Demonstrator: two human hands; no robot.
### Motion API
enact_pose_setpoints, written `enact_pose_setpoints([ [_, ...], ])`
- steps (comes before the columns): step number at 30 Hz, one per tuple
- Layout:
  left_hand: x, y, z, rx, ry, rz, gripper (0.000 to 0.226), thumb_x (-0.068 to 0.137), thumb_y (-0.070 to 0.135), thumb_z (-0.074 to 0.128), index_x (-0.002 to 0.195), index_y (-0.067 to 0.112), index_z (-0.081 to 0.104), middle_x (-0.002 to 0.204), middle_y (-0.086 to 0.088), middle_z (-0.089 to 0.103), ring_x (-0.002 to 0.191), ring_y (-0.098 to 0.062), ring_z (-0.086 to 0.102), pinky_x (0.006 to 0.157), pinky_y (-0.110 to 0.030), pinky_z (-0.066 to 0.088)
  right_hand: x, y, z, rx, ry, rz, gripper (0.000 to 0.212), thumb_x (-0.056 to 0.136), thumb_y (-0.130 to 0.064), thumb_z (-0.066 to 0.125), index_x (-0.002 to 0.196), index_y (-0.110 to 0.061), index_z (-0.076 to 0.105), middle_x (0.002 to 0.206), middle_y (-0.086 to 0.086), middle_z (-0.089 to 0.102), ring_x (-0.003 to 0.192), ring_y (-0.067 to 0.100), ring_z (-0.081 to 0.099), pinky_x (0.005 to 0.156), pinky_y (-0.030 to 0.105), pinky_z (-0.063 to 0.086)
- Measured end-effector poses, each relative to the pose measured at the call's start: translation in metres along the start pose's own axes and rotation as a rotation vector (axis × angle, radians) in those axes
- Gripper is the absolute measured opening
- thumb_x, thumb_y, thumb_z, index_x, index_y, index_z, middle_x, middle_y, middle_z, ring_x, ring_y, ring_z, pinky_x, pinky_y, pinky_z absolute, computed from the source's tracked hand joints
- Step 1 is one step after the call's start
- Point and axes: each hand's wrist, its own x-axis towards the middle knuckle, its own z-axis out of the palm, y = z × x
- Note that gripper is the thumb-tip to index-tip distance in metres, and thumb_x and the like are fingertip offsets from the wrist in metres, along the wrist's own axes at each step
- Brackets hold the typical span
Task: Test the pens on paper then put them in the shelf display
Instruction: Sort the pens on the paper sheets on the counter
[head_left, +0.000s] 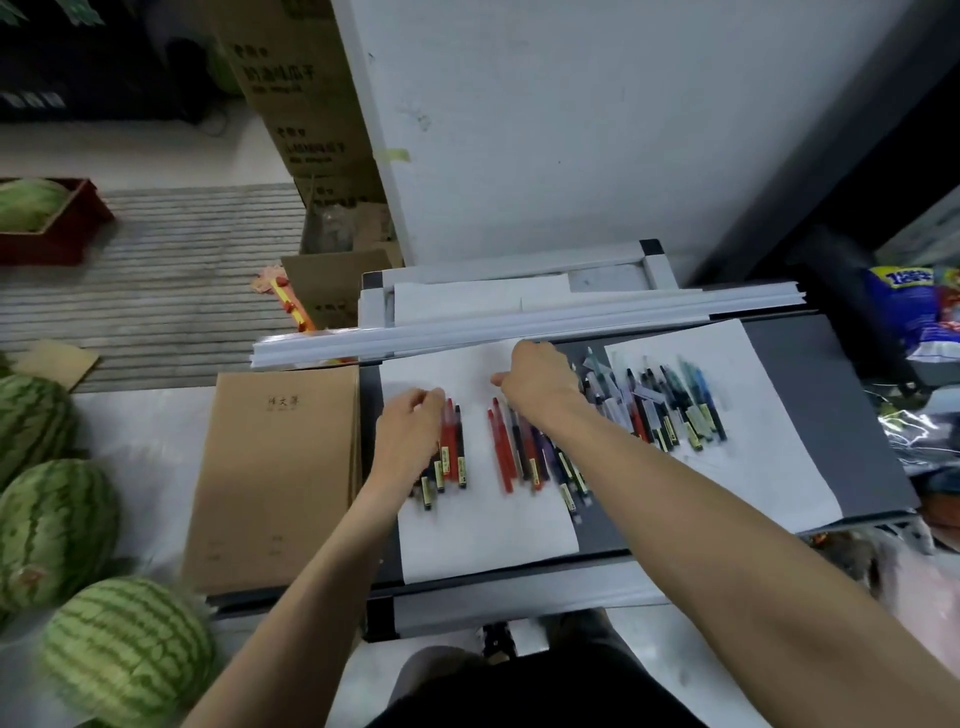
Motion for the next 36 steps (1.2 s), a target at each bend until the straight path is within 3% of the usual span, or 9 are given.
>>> enact_pose_setpoints([
  [5,0.008,0.008,0.0,0.451,0.026,0.142,0.022,0.103,0.044,0.057,0.114,0.026,0.064,0.094,0.005,0.068,0.084,-0.017,0.068,0.079,-0.036,0.056,0.001,-0.005,0.002,-0.167,0.021,-0.065,0.023,0.099,-0.017,0.067,0.119,-0.004,0.066,0.127,0.017,0.066,0.117,0.037,0.066,0.091,0.045,0.057],
  [11,0.033,0.018,0.009,0.883,0.046,0.287,0.025,0.102,0.043,0.056,0.118,0.023,0.06,0.099,-0.002,0.071,0.087,-0.025,0.068,0.073,-0.037,0.056,0.003,0.004,0.0,-0.157,0.022,-0.074,0.039,0.101,-0.033,0.067,0.122,-0.001,0.062,0.127,0.021,0.062,0.118,0.04,0.063,0.089,0.044,0.054],
  [14,0.046,0.022,0.019,1.034,0.051,0.33,0.028,0.101,0.041,0.058,0.091,0.015,0.065,0.088,-0.002,0.071,0.076,-0.023,0.066,0.059,-0.031,0.046,0.005,-0.001,0.005,-0.147,0.017,-0.096,0.032,0.099,-0.028,0.068,0.117,-0.002,0.064,0.123,0.02,0.064,0.114,0.04,0.065,0.086,0.043,0.054],
  [18,0.056,0.024,0.028,1.109,0.06,0.352,0.037,0.097,0.041,0.066,0.071,0.016,0.056,0.069,0.0,0.061,0.063,-0.021,0.063,0.06,-0.031,0.055,0.011,0.0,0.011,-0.032,0.037,-0.069,0.015,0.097,-0.017,0.063,0.103,-0.004,0.063,0.113,0.021,0.065,0.105,0.039,0.066,0.076,0.038,0.051],
  [21,0.059,0.028,0.03,1.086,0.039,0.332,0.03,0.093,0.033,0.069,0.073,0.015,0.058,0.068,-0.001,0.062,0.062,-0.021,0.064,0.065,-0.037,0.062,0.012,0.013,0.004,0.265,0.036,-0.009,0.031,0.099,-0.025,0.063,0.074,-0.006,0.057,0.077,0.014,0.063,0.073,0.029,0.064,0.066,0.035,0.053],
  [24,0.059,0.03,0.03,1.012,0.005,0.3,0.023,0.092,0.024,0.066,0.076,0.008,0.064,0.07,-0.007,0.066,0.065,-0.026,0.067,0.068,-0.039,0.063,-0.005,0.035,-0.011,0.926,-0.025,0.1,0.03,0.101,-0.029,0.066,0.079,-0.01,0.062,0.057,-0.002,0.055,0.044,0.013,0.048,0.041,0.026,0.041],
  [28,0.061,0.038,0.031,0.713,-0.071,0.212,0.04,0.096,0.028,0.067,0.067,0.003,0.055,0.061,-0.011,0.051,0.055,-0.027,0.055,0.06,-0.032,0.05,-0.038,0.077,-0.025,1.616,-0.319,0.126,0.021,0.105,-0.024,0.06,0.086,-0.015,0.06,0.059,-0.007,0.034,0.043,0.006,0.027,0.034,0.017,0.023],
  [32,0.051,0.049,0.028,-0.183,-0.423,-0.062,0.041,0.095,0.032,0.077,0.076,0.017,0.044,0.067,-0.008,0.023,0.051,-0.017,0.02,0.047,-0.027,0.019,-0.068,0.112,-0.024,2.017,-0.5,0.136,0.017,0.103,-0.018,0.051,0.097,-0.009,0.065,0.06,-0.008,0.034,0.042,0.004,0.027,0.036,0.017,0.018],
  [36,0.023,0.054,0.05,-0.644,-0.75,-0.248,0.017,0.098,0.029,0.065,0.089,0.02,0.054,0.059,0.009,0.025,0.044,-0.006,0.021,0.041,-0.021,0.011,-0.081,0.131,-0.025,2.092,-0.534,0.089,0.013,0.096,-0.019,0.048,0.086,-0.013,0.055,0.06,-0.006,0.03,0.042,0.007,0.022,0.032,0.019,0.02],
])
